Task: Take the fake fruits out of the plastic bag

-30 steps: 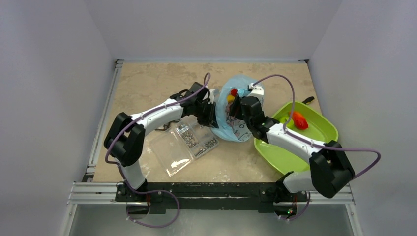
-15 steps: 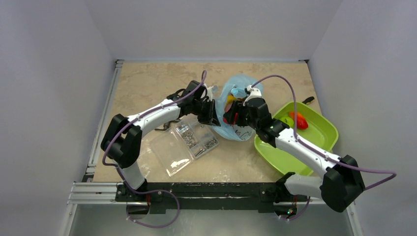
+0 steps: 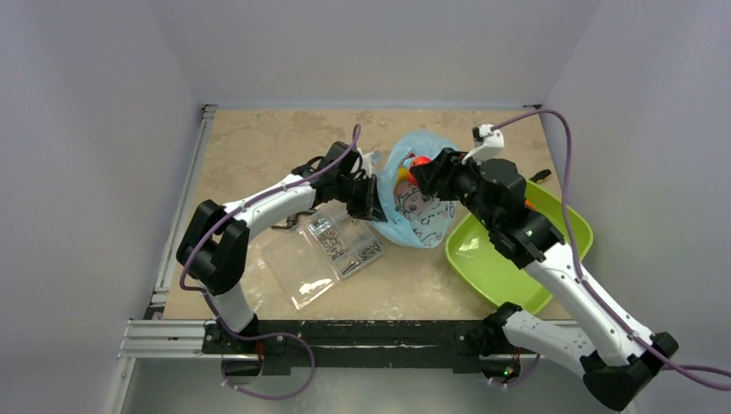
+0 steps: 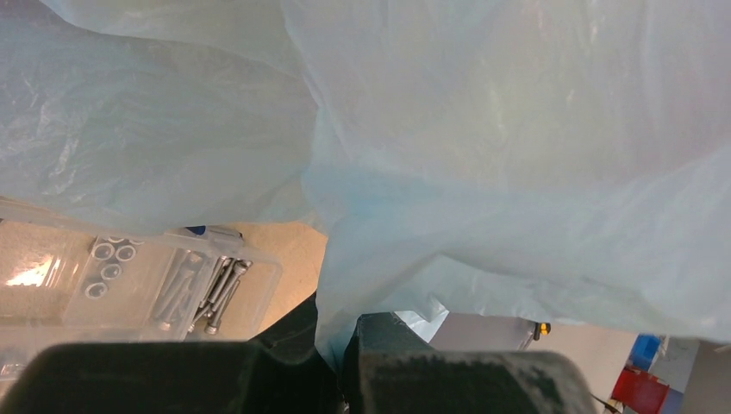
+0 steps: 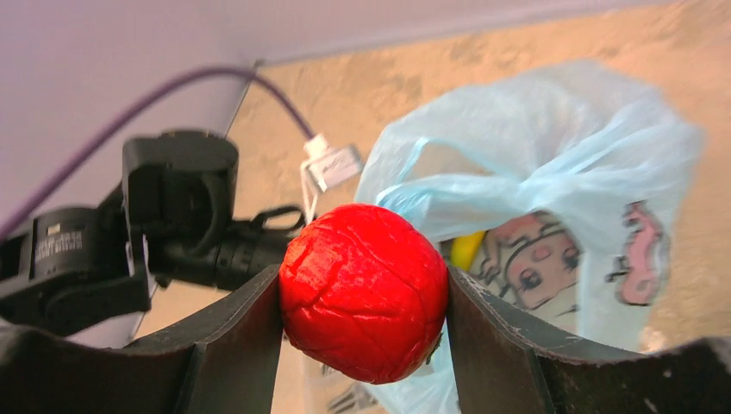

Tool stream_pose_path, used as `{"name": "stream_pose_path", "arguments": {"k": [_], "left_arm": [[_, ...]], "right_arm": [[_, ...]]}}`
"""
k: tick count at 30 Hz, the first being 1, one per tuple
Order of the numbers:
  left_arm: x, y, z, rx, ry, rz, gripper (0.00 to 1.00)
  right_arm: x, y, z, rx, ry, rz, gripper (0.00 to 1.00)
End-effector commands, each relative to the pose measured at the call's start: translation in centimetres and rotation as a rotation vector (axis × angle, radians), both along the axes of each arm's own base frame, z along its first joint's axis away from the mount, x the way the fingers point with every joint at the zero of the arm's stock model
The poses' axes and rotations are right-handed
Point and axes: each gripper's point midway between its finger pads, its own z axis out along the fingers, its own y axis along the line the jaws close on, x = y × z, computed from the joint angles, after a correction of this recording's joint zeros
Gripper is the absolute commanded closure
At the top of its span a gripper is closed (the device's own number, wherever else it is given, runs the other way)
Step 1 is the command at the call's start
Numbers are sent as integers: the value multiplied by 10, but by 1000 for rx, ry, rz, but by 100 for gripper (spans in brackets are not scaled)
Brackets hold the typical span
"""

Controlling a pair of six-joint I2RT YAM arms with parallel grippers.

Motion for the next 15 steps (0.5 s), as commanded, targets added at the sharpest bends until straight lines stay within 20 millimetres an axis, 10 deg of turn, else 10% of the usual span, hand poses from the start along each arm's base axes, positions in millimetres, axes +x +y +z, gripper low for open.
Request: {"name": "stream_pose_path", "arguments": {"k": [1, 9, 15], "left_arm": [[5, -4, 18, -61, -25, -5, 100], [0, -9, 27, -114, -29, -46, 100], [-1, -9, 37, -157, -76, -48, 100]], "right_arm": [[0, -52, 31, -59, -99, -218, 100], [0, -163, 3, -90, -85, -757, 100], [16, -220, -64, -96, 80, -912, 100]]}}
